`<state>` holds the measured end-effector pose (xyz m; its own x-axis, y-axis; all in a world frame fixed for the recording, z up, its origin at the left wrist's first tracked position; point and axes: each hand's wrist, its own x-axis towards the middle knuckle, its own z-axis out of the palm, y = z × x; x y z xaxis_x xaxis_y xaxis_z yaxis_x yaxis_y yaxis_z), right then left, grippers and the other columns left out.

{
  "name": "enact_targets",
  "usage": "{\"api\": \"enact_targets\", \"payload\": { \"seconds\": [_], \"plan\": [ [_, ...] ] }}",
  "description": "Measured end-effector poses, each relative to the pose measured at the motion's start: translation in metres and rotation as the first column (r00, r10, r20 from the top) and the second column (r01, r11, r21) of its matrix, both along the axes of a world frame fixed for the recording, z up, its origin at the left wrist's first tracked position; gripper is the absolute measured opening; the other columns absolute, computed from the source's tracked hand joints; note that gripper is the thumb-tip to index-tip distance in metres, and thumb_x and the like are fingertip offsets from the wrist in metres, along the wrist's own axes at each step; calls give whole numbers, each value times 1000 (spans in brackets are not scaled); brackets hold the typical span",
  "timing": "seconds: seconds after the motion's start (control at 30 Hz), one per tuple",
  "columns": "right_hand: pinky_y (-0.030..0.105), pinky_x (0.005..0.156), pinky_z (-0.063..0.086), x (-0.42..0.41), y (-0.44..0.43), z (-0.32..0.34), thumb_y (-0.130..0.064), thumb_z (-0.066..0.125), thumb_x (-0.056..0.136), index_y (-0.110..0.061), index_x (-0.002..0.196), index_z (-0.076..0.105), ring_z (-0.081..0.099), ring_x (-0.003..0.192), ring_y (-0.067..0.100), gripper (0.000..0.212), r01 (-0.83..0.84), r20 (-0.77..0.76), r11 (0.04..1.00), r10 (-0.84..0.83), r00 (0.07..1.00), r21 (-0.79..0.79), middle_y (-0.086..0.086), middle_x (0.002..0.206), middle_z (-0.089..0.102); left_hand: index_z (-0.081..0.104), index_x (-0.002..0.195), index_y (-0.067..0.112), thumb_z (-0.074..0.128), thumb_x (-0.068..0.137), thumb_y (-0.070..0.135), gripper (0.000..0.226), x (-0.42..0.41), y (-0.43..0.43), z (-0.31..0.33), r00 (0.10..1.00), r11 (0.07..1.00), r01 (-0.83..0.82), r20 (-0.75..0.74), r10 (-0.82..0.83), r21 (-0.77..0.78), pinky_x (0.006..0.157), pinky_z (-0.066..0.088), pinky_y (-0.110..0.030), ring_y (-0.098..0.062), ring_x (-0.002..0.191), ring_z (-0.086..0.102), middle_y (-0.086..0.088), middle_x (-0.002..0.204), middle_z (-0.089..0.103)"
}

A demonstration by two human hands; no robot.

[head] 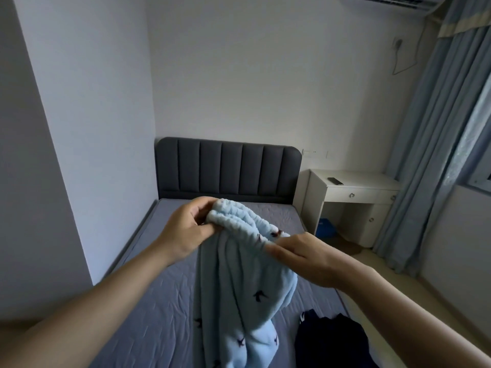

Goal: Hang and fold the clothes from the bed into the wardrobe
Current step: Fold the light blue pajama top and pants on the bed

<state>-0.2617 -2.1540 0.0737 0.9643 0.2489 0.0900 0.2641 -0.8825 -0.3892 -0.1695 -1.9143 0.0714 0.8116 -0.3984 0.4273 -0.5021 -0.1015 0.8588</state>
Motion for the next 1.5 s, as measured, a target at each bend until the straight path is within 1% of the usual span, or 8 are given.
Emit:
{"api": "enact_targets", "payload": {
  "seconds": [0.37,0.73,0.83,0.97,1.07,1.17,1.3,1.5],
  "plan": [
    [31,84,50,-3,-1,23,-36,52,88,-27,95,59,56,86,15,14,-3,-41,842,-23,999,-539,-5,91,57,63,111,16,63,84,-4,34,2,2,-17,993,961,29,102,-59,274,87,53,-32,-8,97,65,5,102,70],
    [37,99,39,12,-26,70,-54,65,77,-28,86,65,51,99,13,27,234,564,867,64,823,-439,-16,88,62,61,108,25,67,82,3,34,13,7,31,983,977,-6,181,-34,214,72,49,-13,1,91,63,11,100,68],
    [34,95,38,14,-24,71,-69,44,81,-33,97,66,48,99,12,45,285,569,887,-32,821,-362,-16,93,64,61,109,21,65,83,1,33,12,4,36,978,980,-20,205,-22,198,74,50,-14,0,92,63,10,101,67],
    [32,71,45,17,-29,66,-42,68,83,-20,98,52,57,90,21,31,300,501,924,-148,852,-236,-3,91,62,61,111,16,64,83,-3,35,8,-3,41,983,987,18,178,-47,162,84,53,-25,-10,97,64,4,103,68],
    [33,60,48,19,-33,57,-20,77,75,-19,111,44,60,74,21,49,256,539,962,-263,800,89,-1,89,62,62,109,19,64,83,-4,35,6,-2,47,981,990,35,187,-60,136,84,52,-26,-9,95,65,6,101,69],
    [24,68,54,24,-27,44,-9,80,71,-28,139,33,64,82,13,84,164,452,831,-442,775,531,-6,105,57,62,107,22,65,82,-2,35,11,6,56,984,994,31,170,-48,100,86,51,-30,-13,96,65,6,100,69],
    [36,75,60,34,-22,42,-5,75,79,-9,101,70,70,86,28,23,109,106,491,-389,915,864,7,89,74,60,106,26,66,80,0,37,19,17,64,981,991,-84,184,63,107,85,48,-27,-11,94,64,8,100,68],
    [50,85,57,44,22,56,-3,72,81,4,96,67,68,89,36,18,44,102,518,-249,963,854,29,100,68,51,117,24,64,79,6,44,28,41,69,940,905,-305,245,236,297,68,43,-20,-16,93,59,4,107,61]
  ]
}}
